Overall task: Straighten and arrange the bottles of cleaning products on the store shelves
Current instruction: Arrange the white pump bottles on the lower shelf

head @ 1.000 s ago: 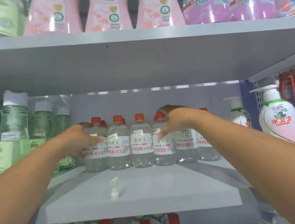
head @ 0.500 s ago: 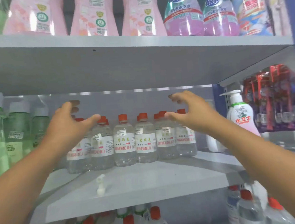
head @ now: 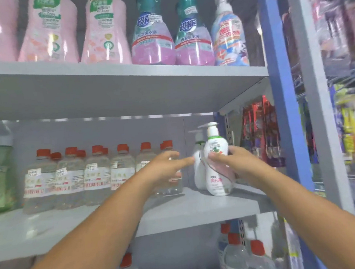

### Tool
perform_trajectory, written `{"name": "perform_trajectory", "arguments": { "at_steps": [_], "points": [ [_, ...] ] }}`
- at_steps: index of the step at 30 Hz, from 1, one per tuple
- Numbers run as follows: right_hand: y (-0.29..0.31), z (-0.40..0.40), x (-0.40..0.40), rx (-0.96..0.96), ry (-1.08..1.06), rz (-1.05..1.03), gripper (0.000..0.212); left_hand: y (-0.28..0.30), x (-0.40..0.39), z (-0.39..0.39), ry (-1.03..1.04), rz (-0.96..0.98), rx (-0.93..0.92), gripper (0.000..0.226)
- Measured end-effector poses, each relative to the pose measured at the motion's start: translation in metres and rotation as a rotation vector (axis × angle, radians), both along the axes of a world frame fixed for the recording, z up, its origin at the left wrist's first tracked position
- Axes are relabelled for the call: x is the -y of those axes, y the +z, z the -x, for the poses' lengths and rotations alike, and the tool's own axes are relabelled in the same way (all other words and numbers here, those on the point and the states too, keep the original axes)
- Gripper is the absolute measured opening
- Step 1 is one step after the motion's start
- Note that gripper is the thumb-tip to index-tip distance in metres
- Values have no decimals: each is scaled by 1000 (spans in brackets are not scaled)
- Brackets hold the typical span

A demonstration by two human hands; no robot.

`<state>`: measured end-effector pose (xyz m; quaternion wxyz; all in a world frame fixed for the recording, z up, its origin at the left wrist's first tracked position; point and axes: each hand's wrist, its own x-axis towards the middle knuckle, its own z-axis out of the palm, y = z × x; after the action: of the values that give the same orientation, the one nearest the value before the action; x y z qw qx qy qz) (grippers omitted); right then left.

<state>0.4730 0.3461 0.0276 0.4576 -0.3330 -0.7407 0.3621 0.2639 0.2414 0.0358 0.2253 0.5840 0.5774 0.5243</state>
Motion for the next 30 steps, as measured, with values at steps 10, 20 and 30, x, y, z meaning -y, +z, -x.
{"name": "perform_trajectory", "arguments": {
  "at_steps": [10,20,30],
  "points": [
    [30,36,-11,29,-155,-102,64,-18,-5,0,111,-24,-17,47],
    [17,55,-27,240,-123,14,55,-14,64,37,285,-15,-70,48],
    [-7,30,149,31,271,-172,37,-28,195,21,378,-136,-125,35]
  ]
}}
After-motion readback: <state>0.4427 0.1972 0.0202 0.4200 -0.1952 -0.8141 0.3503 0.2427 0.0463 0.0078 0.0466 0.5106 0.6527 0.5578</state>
